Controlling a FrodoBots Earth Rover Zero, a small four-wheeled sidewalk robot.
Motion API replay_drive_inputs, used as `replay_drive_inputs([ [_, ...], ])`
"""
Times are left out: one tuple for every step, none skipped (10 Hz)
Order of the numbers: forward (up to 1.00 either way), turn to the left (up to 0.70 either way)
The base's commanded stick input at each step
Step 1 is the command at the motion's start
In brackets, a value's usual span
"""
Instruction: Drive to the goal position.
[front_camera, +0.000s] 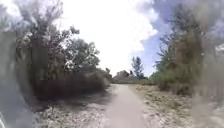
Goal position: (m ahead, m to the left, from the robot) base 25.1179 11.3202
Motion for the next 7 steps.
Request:
replay_drive_inputs([
  [0.7, 0.0],
  [0.7, 0.0],
  [0.7, 0.0],
  [0.7, 0.0],
  [0.7, 0.0],
  [0.7, 0.0],
  [0.7, 0.0],
])
